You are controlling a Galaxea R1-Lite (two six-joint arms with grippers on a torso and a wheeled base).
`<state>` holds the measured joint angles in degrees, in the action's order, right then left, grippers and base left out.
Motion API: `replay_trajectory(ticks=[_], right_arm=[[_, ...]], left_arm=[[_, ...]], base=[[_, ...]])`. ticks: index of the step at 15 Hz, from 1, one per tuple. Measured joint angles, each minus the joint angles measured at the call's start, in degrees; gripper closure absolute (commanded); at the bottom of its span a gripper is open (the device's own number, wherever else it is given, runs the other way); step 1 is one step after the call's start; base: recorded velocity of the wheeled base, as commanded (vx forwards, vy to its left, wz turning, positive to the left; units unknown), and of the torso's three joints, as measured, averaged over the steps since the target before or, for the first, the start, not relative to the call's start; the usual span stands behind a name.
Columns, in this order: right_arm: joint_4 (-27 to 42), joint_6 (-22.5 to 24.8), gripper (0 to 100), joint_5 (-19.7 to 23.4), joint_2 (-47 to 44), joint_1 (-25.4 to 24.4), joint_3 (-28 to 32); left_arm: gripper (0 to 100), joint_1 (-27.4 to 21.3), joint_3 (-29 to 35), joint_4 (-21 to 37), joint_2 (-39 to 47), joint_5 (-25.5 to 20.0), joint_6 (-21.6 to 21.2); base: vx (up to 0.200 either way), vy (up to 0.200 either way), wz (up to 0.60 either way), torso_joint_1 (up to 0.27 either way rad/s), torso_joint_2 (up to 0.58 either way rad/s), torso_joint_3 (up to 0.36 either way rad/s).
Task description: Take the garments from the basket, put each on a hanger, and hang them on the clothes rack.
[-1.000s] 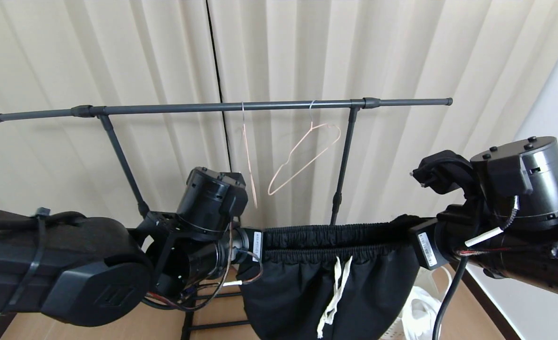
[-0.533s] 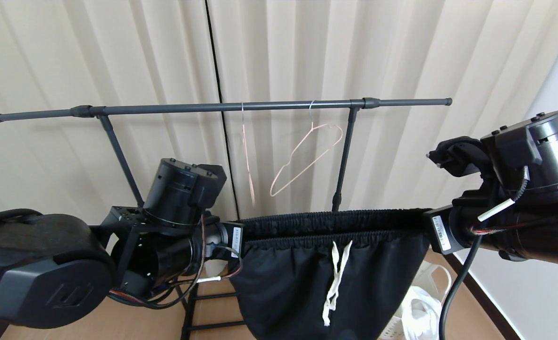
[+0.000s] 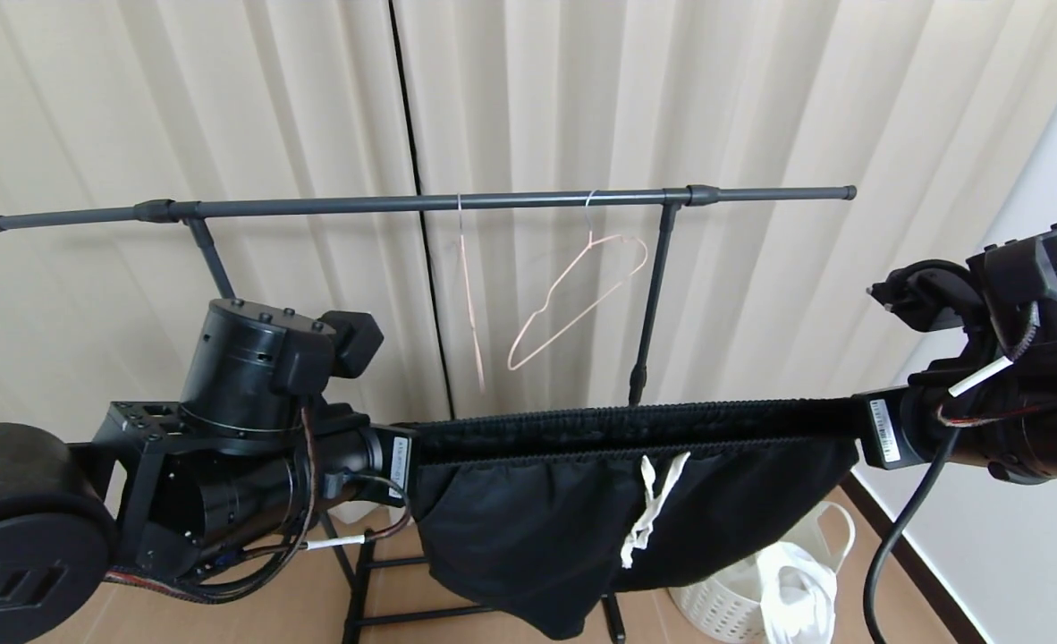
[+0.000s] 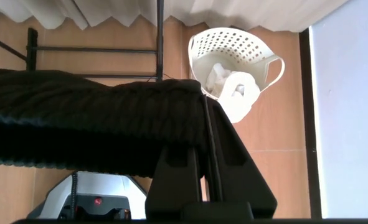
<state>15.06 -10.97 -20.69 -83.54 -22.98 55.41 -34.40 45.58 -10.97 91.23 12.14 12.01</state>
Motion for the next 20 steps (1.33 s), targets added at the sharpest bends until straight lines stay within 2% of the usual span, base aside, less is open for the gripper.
replay_trajectory(ticks=[2, 4, 6, 10, 12, 15, 17, 20], right_arm=[[0.2, 0.2, 100, 0.0, 0.7, 0.0, -0.7], [0.4, 0.4, 100, 0.2, 2.2, -2.0, -2.2], [0.6, 0.5, 100, 0.3, 4.3, -5.7, -3.8], [0.6, 0.0, 100, 0.5, 7.6, -17.5, -6.5], [0.7, -2.9, 100, 0.4, 8.6, -23.3, -7.4], [0.1, -9.9, 100, 0.5, 7.0, -34.9, -6.9], [-0.2, -15.0, 100, 0.5, 3.8, -40.5, -3.1], [-0.3, -20.4, 100, 0.5, -1.3, -45.2, 4.2]], left_arm=[[100, 0.0, 1.5, 0.1, -0.3, -1.4, -1.4], [100, -0.1, 5.2, 0.1, 0.5, -4.4, -2.1], [100, 0.0, 10.4, 0.2, 2.6, -8.0, -2.1], [100, 0.6, 24.2, 0.3, 9.7, -15.0, -2.1], [100, 0.9, 30.0, 0.5, 13.0, -16.3, -2.1], [100, 1.8, 38.1, 0.4, 17.5, -18.6, -1.9], [100, 2.2, 41.0, 0.2, 19.3, -20.7, -1.9], [100, 2.3, 42.6, 0.1, 20.6, -21.2, -1.7]], base=[[0.000, 0.000, 0.00, 0.000, 0.00, 0.000], [0.000, 0.000, 0.00, 0.000, 0.00, 0.000], [0.000, 0.000, 0.00, 0.000, 0.00, 0.000], [0.000, 0.000, 0.00, 0.000, 0.00, 0.000], [0.000, 0.000, 0.00, 0.000, 0.00, 0.000], [0.000, 0.000, 0.00, 0.000, 0.00, 0.000], [0.000, 0.000, 0.00, 0.000, 0.00, 0.000], [0.000, 0.000, 0.00, 0.000, 0.00, 0.000]])
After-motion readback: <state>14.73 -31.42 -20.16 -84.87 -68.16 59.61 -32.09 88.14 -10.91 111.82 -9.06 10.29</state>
